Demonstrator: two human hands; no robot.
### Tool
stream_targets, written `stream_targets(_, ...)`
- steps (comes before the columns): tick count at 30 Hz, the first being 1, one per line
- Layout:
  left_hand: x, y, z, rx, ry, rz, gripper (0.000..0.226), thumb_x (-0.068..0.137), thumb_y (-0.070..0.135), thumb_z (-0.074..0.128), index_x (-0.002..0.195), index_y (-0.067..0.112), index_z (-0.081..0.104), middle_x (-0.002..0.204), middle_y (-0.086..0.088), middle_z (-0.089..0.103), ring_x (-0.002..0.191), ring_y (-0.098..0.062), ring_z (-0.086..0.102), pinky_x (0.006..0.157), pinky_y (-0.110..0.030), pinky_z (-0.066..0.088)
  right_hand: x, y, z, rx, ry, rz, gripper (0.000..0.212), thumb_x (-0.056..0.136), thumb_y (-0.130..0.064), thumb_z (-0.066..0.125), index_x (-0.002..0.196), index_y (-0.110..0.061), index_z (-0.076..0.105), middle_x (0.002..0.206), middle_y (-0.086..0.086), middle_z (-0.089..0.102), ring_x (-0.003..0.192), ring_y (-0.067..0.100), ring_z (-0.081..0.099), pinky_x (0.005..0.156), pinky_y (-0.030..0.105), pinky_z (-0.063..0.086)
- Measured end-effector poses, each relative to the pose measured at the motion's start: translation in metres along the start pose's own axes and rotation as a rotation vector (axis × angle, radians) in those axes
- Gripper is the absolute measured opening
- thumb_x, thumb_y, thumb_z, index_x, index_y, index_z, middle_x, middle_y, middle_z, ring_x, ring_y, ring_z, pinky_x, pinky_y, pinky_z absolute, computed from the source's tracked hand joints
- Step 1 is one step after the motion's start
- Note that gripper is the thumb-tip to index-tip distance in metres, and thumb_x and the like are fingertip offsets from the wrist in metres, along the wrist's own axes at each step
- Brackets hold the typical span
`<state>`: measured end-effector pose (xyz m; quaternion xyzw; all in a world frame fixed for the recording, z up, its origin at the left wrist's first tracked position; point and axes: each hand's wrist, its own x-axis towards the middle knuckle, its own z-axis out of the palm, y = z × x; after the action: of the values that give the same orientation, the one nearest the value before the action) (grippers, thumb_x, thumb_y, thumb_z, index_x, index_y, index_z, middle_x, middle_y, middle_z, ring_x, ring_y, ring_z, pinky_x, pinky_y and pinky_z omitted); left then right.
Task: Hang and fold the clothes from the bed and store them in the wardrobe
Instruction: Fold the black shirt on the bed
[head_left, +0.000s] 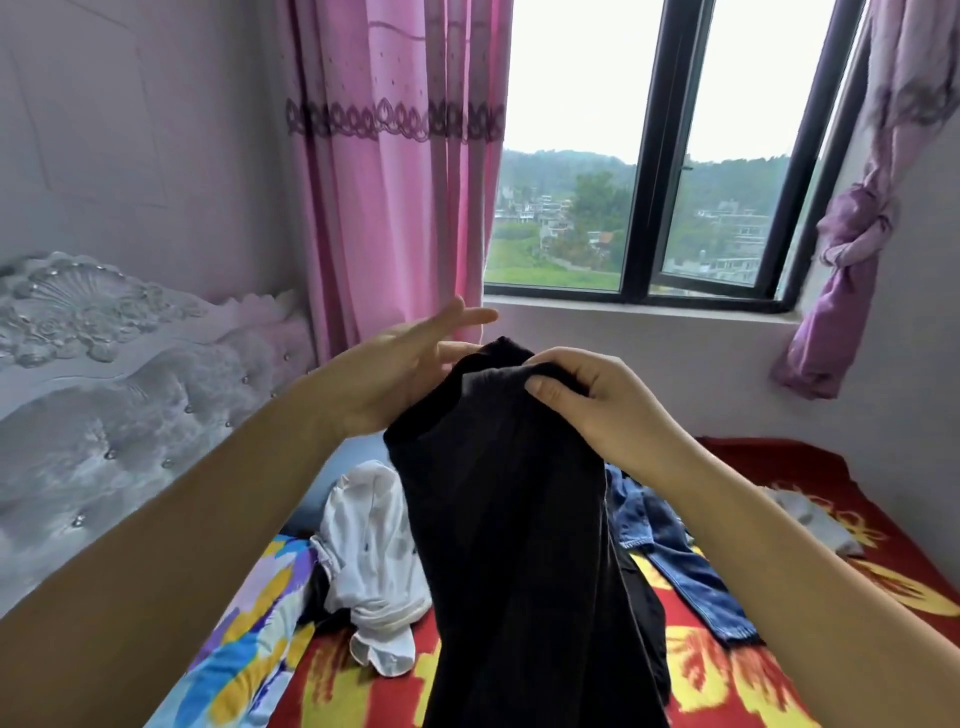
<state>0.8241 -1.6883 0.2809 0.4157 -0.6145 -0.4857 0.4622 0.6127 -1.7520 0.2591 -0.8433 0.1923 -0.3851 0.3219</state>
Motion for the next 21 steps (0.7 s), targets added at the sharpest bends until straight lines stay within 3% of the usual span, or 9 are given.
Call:
stream_targets(1,-0.001,0.000,-0.003,0.108,-0.032,-0.023,0.077,0.068,0.069,0.070,0.134,0.033,0.051,0.130,0.000,0.063,0.117,-0.018,0.062,0.085,-0.027,0.056,0.000,0.002,0.001,-0.009,0.023,0.018,0.024,0.096,-0.016,0.057,0.089,-0.038,0.066,0.085,-0.018,0.070,0.083,-0.003,0.064,0.074,0.011,0.047)
stream_targets(2,-0.002,0.000,-0.001,0.274,-0.066,-0.031,0.077,0.068,0.069,0.070,0.135,0.039,0.046,0.127,0.009,0.064,0.116,-0.011,0.062,0.086,-0.023,0.055,0.001,0.002,0.002,-0.014,0.040,0.031,0.023,0.096,-0.015,0.056,0.090,-0.035,0.067,0.086,-0.016,0.070,0.083,-0.002,0.064,0.074,0.012,0.047)
stream_targets(3,-0.002,-0.001,0.004,0.462,-0.088,-0.023,0.068,0.073,0.062,0.072,0.132,0.045,0.044,0.122,0.015,0.065,0.112,-0.005,0.062,0.086,-0.019,0.054,0.001,0.003,0.005,-0.016,0.057,0.039,0.023,0.096,-0.014,0.055,0.092,-0.033,0.067,0.088,-0.015,0.070,0.084,-0.002,0.064,0.075,0.013,0.048)
stream_targets(5,0.004,-0.008,0.016,0.710,0.022,0.028,0.044,0.084,0.036,0.071,0.121,0.045,0.049,0.107,0.014,0.067,0.099,-0.003,0.065,0.081,-0.016,0.051,0.001,0.004,0.010,-0.014,0.102,0.049,0.021,0.096,-0.012,0.055,0.095,-0.028,0.069,0.090,-0.015,0.070,0.086,0.000,0.064,0.077,0.014,0.048)
stream_targets(8,0.011,-0.013,0.022,0.763,0.254,0.127,0.011,0.093,0.019,0.062,0.098,0.029,0.062,0.086,0.007,0.067,0.079,-0.005,0.063,0.076,-0.023,0.046,-0.005,0.009,0.015,0.044,0.152,0.082,0.015,0.094,-0.013,0.059,0.096,-0.024,0.069,0.091,-0.013,0.068,0.083,-0.001,0.063,0.075,0.013,0.049)
stream_targets(11,0.008,-0.003,0.016,0.887,0.266,0.206,0.017,0.094,0.020,0.059,0.089,0.037,0.061,0.084,0.018,0.066,0.082,0.002,0.062,0.075,-0.015,0.043,-0.017,0.019,0.017,0.071,0.105,0.142,0.007,0.090,-0.017,0.065,0.091,-0.024,0.067,0.097,-0.007,0.065,0.077,0.000,0.063,0.069,0.014,0.049)
stream_targets(14,0.006,0.014,0.009,0.965,0.190,0.282,0.025,0.094,0.023,0.060,0.085,0.046,0.059,0.080,0.031,0.064,0.081,0.012,0.059,0.073,-0.002,0.039,-0.032,0.032,0.015,-0.014,-0.178,0.271,0.005,0.088,-0.026,0.068,0.091,-0.027,0.065,0.094,-0.011,0.068,0.083,-0.002,0.065,0.068,0.011,0.049)
stream_targets(17,0.006,0.026,0.000,0.998,0.117,0.236,0.027,0.095,0.021,0.060,0.096,0.048,0.059,0.091,0.031,0.066,0.091,0.010,0.061,0.079,-0.005,0.042,-0.047,0.051,0.023,-0.160,-0.600,0.327,0.018,0.091,-0.031,0.064,0.109,-0.031,0.063,0.105,-0.015,0.068,0.092,-0.004,0.064,0.075,0.010,0.049)
stream_targets(21,0.008,0.028,-0.003,1.005,-0.003,0.154,0.038,0.095,0.004,0.054,0.099,0.042,0.061,0.094,0.027,0.066,0.093,0.004,0.062,0.080,-0.012,0.047,-0.060,0.071,0.039,-0.081,-0.672,0.346,0.027,0.093,-0.036,0.061,0.119,-0.030,0.058,0.113,-0.016,0.064,0.101,-0.002,0.061,0.087,0.015,0.049)
